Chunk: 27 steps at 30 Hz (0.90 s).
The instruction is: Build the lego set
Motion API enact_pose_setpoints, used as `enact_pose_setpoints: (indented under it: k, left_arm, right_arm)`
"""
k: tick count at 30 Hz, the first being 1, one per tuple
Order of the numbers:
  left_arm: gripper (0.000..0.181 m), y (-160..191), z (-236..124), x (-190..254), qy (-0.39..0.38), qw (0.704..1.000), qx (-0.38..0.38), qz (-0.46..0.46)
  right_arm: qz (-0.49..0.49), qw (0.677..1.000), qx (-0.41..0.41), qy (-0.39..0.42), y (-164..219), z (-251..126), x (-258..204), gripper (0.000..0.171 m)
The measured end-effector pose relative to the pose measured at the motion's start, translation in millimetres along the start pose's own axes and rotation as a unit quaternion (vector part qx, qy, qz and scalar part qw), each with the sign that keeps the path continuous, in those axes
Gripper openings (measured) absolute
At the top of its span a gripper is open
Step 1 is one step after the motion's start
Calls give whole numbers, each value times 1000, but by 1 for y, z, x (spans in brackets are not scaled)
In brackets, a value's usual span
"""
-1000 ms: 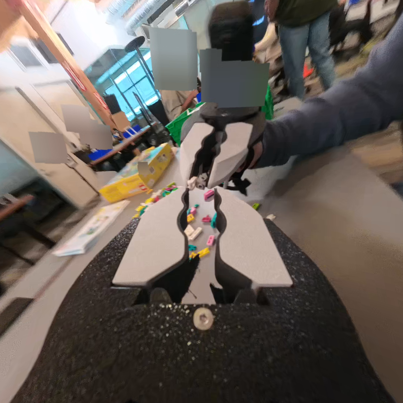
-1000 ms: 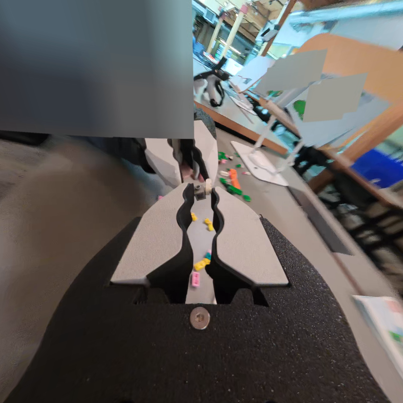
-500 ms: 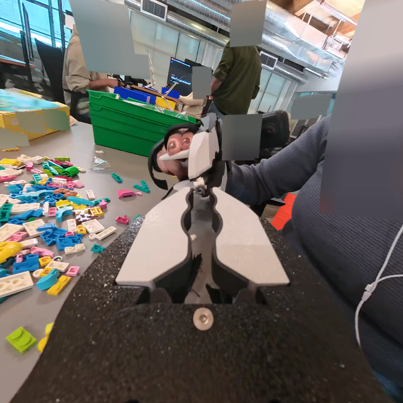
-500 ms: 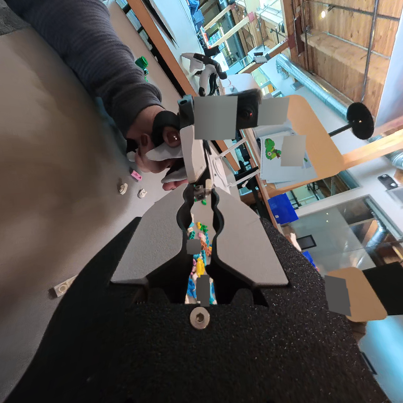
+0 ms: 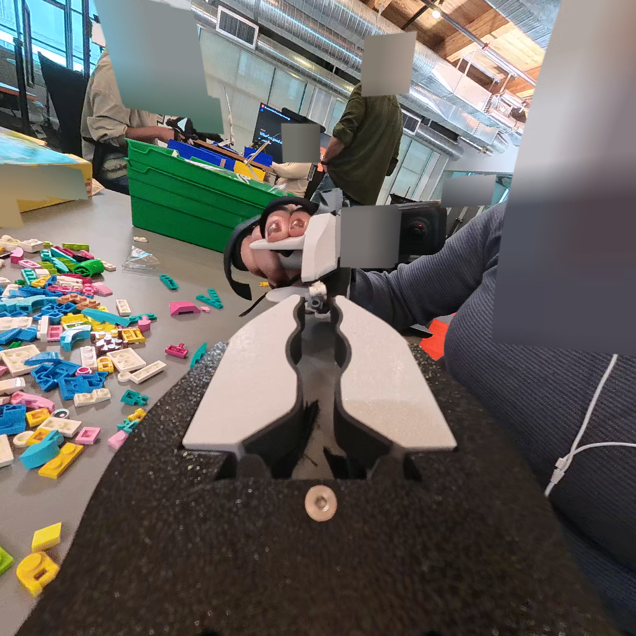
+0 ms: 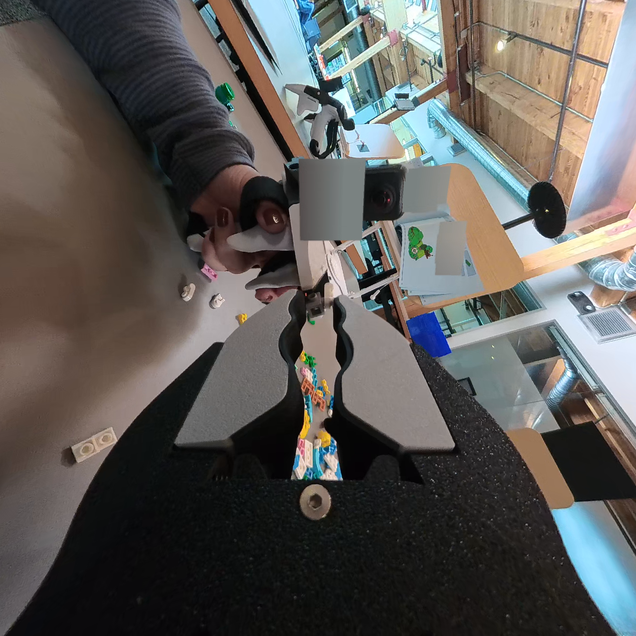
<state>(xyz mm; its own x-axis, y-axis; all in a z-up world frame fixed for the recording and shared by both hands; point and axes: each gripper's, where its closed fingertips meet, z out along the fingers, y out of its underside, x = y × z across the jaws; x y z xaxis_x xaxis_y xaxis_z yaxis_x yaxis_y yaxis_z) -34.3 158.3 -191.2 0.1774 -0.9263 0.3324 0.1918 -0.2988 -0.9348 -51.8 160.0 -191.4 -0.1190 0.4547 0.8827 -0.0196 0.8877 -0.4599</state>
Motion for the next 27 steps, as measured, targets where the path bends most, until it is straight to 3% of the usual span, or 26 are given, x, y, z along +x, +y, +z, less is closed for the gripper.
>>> enact_pose_setpoints:
  k: [1,11,19,27]
  left_arm:
    - [13,0,0,1,3,1000,2,-2]
    - [17,-9,-4,-3,-29,998,27,40]
    - [11,1,1,-1,-9,1000,-5,15]
    - [10,1,-3,-16,-91,993,-29,68]
  right_arm:
    - [-1,1000,1,2,0,0,0,15]
    - [-17,1000,-3,12,0,1,1,15]
    - [-16,1000,-3,8,0,2,-1,15]
    - [-21,996,-82,14,15,6,2,15]
